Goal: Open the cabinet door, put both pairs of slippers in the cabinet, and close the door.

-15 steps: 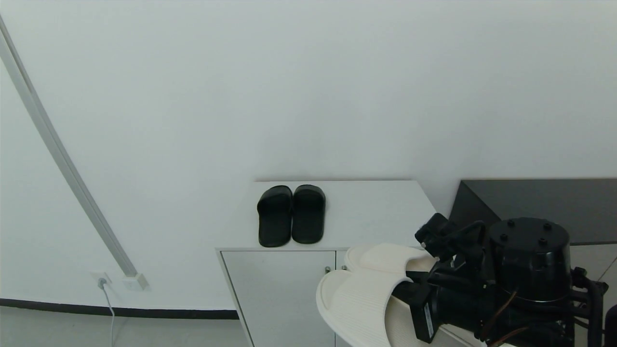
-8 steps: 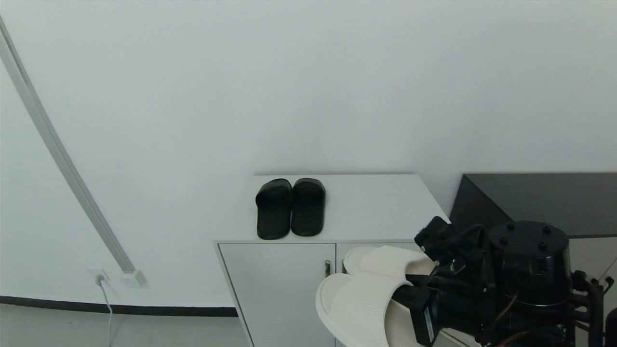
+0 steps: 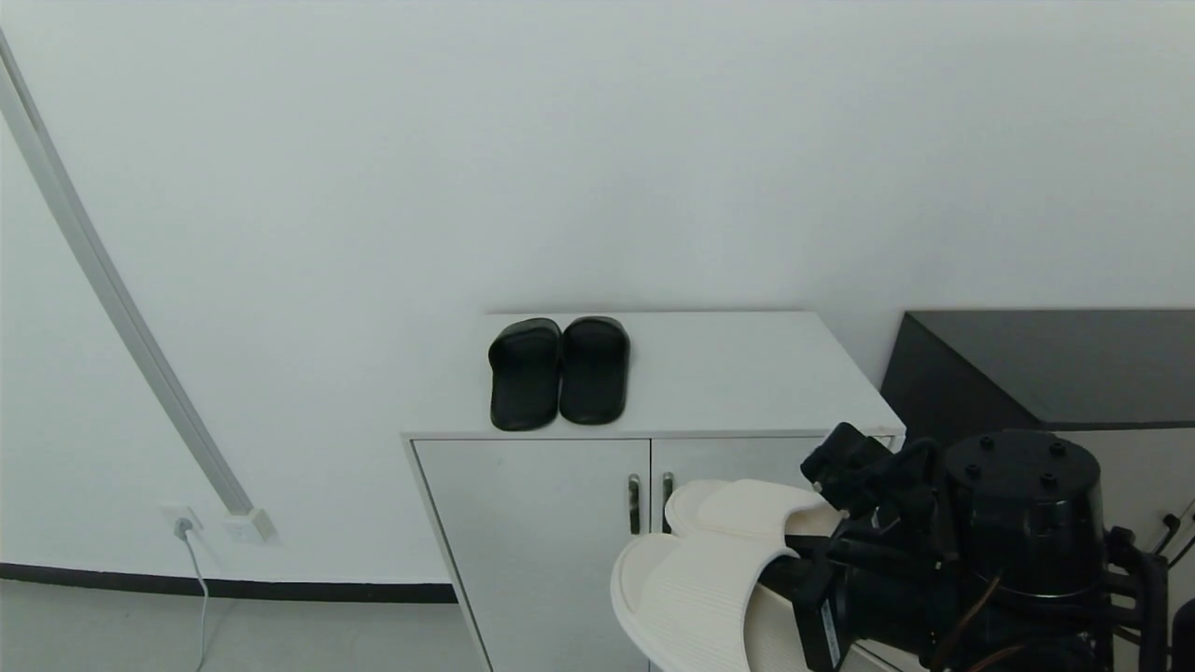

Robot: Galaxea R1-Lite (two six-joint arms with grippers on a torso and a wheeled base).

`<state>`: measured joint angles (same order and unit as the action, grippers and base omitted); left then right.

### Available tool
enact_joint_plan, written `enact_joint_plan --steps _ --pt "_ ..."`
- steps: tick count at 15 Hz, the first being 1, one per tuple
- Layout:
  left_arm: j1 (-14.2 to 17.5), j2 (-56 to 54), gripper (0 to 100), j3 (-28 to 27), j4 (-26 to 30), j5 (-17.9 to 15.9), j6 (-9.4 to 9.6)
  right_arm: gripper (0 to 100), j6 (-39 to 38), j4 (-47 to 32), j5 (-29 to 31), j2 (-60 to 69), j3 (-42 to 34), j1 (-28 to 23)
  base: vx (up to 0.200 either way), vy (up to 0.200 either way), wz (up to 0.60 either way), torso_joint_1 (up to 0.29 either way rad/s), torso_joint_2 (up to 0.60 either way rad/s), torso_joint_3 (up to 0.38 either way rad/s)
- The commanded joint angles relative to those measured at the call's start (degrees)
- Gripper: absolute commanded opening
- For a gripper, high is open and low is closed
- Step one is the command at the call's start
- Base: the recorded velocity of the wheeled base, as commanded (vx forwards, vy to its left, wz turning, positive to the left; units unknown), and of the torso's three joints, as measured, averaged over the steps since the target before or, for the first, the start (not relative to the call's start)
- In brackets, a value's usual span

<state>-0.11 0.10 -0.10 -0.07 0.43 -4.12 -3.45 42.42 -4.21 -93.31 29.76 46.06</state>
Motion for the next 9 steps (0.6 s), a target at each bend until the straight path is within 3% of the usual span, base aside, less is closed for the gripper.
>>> enact_joint_plan --steps 1,9 --pt "-0.07 0.08 100 0.01 -0.01 0.01 -0.01 0 0.02 0.03 -0.01 -0.56 -0.05 0.0 0.0 0.0 0.0 -0.232 0.57 0.315" --pt "-0.07 0.08 100 0.01 -0.01 0.01 -0.01 0 0.02 0.73 0.34 -1.09 -0.4 0.0 0.0 0.0 0.0 -0.218 0.54 0.32"
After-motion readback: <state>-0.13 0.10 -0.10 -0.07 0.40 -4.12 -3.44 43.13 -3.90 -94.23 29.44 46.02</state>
